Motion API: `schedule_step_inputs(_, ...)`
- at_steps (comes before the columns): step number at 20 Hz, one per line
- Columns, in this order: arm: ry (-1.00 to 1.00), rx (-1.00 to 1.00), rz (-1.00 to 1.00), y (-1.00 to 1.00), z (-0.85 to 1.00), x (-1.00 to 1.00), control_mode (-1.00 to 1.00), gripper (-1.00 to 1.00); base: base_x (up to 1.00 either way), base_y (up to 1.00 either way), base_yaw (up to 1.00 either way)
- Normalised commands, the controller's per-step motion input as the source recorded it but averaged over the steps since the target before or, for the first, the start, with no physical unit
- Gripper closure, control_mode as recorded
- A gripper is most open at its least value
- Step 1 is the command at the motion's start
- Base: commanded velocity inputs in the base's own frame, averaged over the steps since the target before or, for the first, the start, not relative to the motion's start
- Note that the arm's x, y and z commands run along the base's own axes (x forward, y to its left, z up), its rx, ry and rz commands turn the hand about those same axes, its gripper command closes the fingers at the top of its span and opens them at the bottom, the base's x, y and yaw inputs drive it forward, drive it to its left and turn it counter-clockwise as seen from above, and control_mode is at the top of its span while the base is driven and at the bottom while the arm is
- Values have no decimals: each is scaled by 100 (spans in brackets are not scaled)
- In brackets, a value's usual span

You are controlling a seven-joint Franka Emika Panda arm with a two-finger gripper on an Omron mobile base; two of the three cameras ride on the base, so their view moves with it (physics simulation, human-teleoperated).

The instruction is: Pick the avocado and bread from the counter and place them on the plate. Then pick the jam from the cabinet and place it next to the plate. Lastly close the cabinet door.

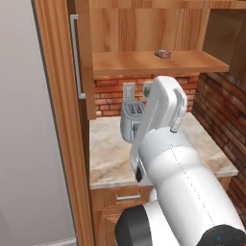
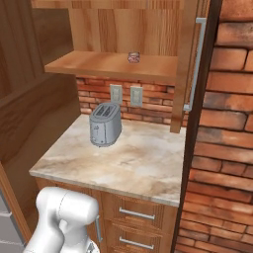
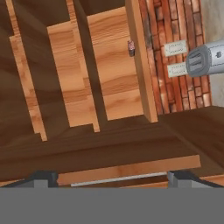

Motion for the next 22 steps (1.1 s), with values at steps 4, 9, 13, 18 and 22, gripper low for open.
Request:
schedule_step_inputs(4,0,0,0,4,-1,19,-100,-100,0,0,0)
schedule_step_inputs(9,1,0,0,13,-3,31,-100,-100,0,0,0)
schedule_step_inputs(13,4,0,0,12,-9,24,-100,-100,0,0,0)
schedule_step_inputs(18,2,-2,0,20,-11,17,-100,-100,0,0,0)
schedule_step_inputs(22,0,-2,0,23,-7,15,-100,-100,0,0,0)
